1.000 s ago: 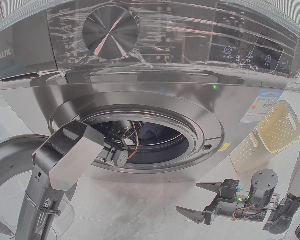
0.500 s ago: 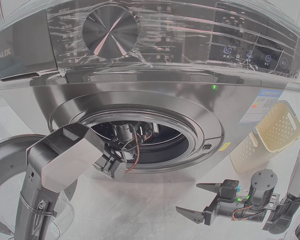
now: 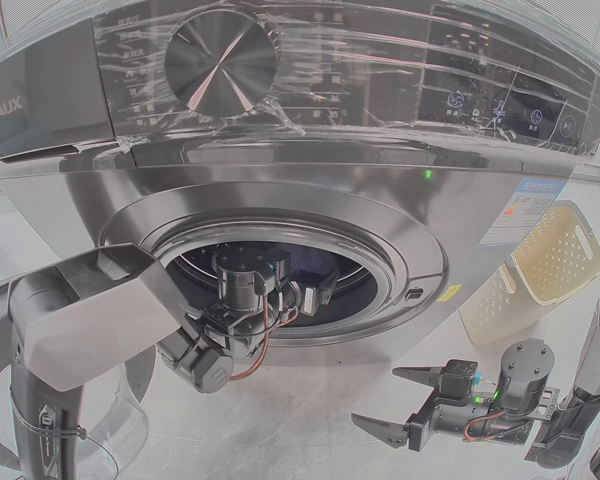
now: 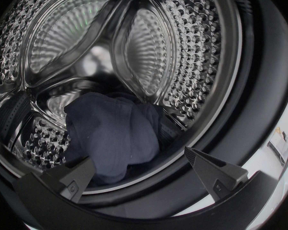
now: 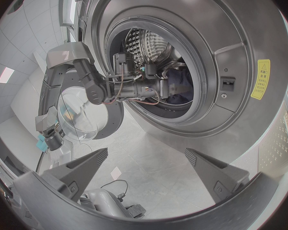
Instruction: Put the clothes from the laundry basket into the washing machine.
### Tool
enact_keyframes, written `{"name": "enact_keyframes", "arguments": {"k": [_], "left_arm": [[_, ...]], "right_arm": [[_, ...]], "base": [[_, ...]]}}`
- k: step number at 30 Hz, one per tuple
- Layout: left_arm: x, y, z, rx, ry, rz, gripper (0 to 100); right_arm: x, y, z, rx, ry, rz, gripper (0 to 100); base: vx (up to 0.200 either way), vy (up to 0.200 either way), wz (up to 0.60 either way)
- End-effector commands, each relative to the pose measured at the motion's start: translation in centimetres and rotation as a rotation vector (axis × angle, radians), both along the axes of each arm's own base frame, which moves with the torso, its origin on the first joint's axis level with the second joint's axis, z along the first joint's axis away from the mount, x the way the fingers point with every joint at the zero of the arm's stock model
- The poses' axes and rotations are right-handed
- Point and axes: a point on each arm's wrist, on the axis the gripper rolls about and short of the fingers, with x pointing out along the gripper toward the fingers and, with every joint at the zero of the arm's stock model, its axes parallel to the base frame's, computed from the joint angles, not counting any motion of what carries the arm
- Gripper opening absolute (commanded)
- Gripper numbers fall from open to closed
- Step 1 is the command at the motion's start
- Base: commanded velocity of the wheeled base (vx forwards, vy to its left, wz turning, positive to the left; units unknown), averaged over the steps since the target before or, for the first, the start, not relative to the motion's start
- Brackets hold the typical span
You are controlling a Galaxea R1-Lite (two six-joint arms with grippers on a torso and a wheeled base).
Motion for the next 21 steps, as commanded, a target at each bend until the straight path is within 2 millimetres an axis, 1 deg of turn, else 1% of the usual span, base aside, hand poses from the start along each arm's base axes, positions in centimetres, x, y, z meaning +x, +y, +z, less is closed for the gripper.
{"name": "enact_keyframes", "arguments": {"k": [1, 2, 5, 9, 10, 11, 12, 13, 16, 18, 20, 21], "left_arm": [[-3.3, 0.9, 1.4, 0.024, 0.014, -0.031, 100], [-3.9, 1.3, 1.4, 0.037, 0.028, -0.029, 100], [-5.2, 1.9, 0.8, 0.067, 0.059, -0.037, 100], [-6.8, 1.9, 0.0, 0.082, 0.080, -0.069, 100], [-6.8, 1.9, 0.0, 0.082, 0.080, -0.069, 100], [-7.5, 1.9, -0.4, 0.088, 0.085, -0.081, 100], [-8.6, 2.0, -0.9, 0.088, 0.087, -0.101, 100], [-9.2, 2.0, -1.0, 0.084, 0.080, -0.112, 100], [-10.7, 2.7, -0.8, 0.066, 0.055, -0.124, 100], [-12.3, 3.5, -0.2, 0.063, 0.046, -0.132, 100], [-14.5, 4.4, 0.6, 0.048, 0.048, -0.157, 100], [-14.9, 4.5, 0.9, 0.042, 0.045, -0.163, 100]], "right_arm": [[0.0, 0.0, 0.0, 0.000, 0.000, 0.000, 100], [0.0, 0.0, 0.0, -0.001, 0.001, 0.000, 100], [0.0, 0.0, 0.0, -0.001, 0.001, 0.000, 100], [-0.3, -0.2, 0.0, -0.005, 0.006, 0.001, 100], [-0.3, -0.2, 0.0, -0.005, 0.006, 0.001, 100], [-0.5, -0.4, -0.1, -0.010, 0.011, 0.003, 100], [-0.7, -0.6, -0.1, -0.014, 0.015, 0.004, 100], [-0.8, -0.7, 0.1, -0.011, 0.012, 0.004, 100], [-1.3, -1.2, 0.7, 0.003, -0.004, 0.001, 100], [-1.9, -1.7, 1.1, 0.008, -0.010, -0.001, 100], [-2.3, -2.2, 2.0, 0.033, -0.036, -0.006, 100], [-2.3, -2.3, 2.1, 0.039, -0.043, -0.009, 100]], "base": [[0.000, 0.000, 0.00], [0.000, 0.000, 0.00], [0.000, 0.000, 0.00], [0.000, 0.000, 0.00], [0.000, 0.000, 0.00], [0.000, 0.000, 0.00], [0.000, 0.000, 0.00], [0.000, 0.000, 0.00], [0.000, 0.000, 0.00], [0.000, 0.000, 0.00], [0.000, 0.000, 0.00], [0.000, 0.000, 0.00]]}}
